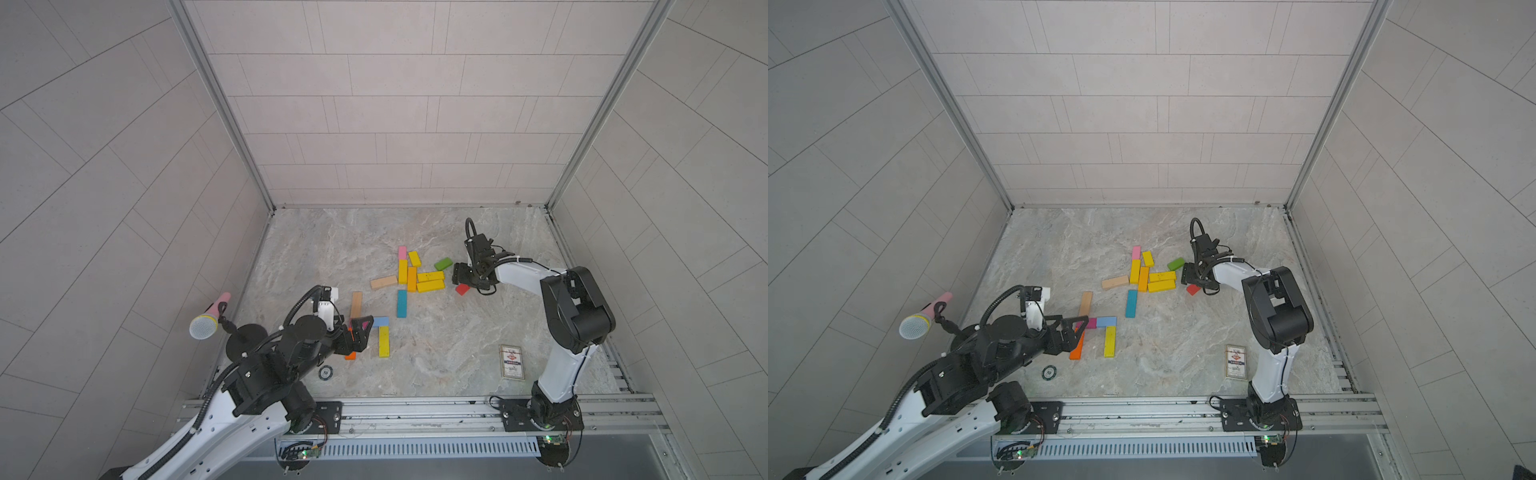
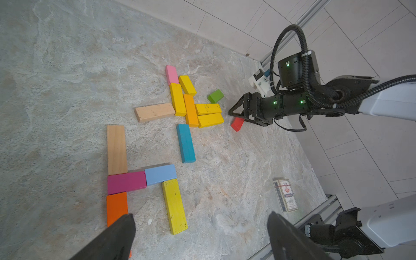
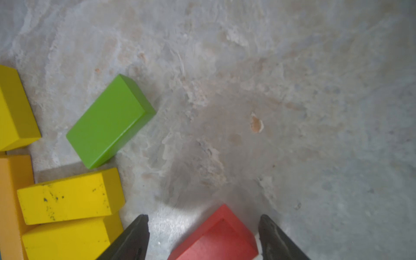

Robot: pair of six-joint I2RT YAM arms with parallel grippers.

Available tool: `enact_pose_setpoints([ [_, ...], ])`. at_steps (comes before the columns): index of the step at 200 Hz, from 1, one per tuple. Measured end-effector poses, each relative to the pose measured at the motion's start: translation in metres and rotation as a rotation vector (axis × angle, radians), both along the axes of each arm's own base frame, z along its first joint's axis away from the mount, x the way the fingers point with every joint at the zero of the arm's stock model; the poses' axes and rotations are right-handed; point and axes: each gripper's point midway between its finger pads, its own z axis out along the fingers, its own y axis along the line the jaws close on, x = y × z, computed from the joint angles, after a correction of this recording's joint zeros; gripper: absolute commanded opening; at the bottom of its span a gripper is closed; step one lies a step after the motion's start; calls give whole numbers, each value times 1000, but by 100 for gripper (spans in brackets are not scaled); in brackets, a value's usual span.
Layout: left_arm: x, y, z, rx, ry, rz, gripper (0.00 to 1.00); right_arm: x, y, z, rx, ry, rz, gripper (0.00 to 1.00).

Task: Assemble the letter h with building blocks
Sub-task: Pick up the building block from the center of the board.

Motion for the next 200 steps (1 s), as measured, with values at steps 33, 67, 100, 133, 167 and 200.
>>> enact_pose_setpoints([
  [33,0,0,0,1,0,0,99,-10,9,-1,-37,7,37,81],
  [67,1,-1,1,-3,-4,0,99,-23,16,-5,-136,24,95,85],
  [100,1,-1,1,-5,-5,0,99,-23,8,0,-199,10,134,86],
  [133,1,0,1,-5,-5,1,99,-9,9,16,-225,-30,192,86],
  [167,1,1,2,-5,-11,8,99,-6,17,16,-217,-28,255,85],
  [200,2,1,2,-4,-11,10,100,-11,17,0,-227,20,287,84],
])
